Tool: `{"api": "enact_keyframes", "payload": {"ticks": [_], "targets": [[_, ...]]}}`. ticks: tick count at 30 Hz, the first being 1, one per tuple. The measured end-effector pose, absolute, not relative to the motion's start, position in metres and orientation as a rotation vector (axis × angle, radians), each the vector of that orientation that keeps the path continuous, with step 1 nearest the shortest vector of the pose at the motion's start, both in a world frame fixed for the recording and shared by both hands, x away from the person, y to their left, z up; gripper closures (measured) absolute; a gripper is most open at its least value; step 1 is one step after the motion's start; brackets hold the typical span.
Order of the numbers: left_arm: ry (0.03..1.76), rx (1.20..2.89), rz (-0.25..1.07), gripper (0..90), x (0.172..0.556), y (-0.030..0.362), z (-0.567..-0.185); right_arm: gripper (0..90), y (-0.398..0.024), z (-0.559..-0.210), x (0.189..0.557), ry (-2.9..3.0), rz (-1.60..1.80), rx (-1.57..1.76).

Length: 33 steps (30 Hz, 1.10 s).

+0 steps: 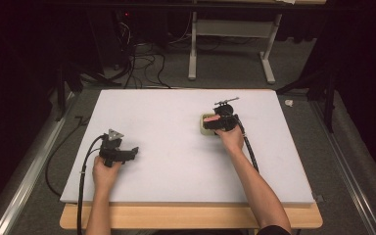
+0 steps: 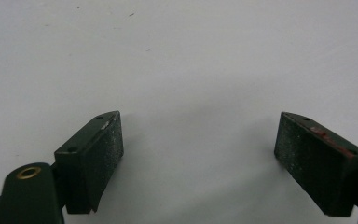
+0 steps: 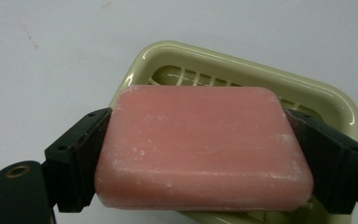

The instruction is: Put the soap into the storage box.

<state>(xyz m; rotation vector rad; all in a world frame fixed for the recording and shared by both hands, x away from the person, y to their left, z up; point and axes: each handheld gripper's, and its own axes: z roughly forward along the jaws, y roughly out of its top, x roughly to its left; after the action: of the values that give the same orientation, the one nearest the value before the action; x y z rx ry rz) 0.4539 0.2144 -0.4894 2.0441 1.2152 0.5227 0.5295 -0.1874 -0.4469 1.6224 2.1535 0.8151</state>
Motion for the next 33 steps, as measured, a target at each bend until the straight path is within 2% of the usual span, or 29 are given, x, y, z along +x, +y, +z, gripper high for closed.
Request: {"api": "enact_keyframes", "payload": {"ticks": [33], "targets": [[1.215, 2.044, 0.523, 15.9, 0.454, 0.214, -0.489, 13.2, -0.196, -0.435, 0.520, 2.130, 0.901, 1.599]]}}
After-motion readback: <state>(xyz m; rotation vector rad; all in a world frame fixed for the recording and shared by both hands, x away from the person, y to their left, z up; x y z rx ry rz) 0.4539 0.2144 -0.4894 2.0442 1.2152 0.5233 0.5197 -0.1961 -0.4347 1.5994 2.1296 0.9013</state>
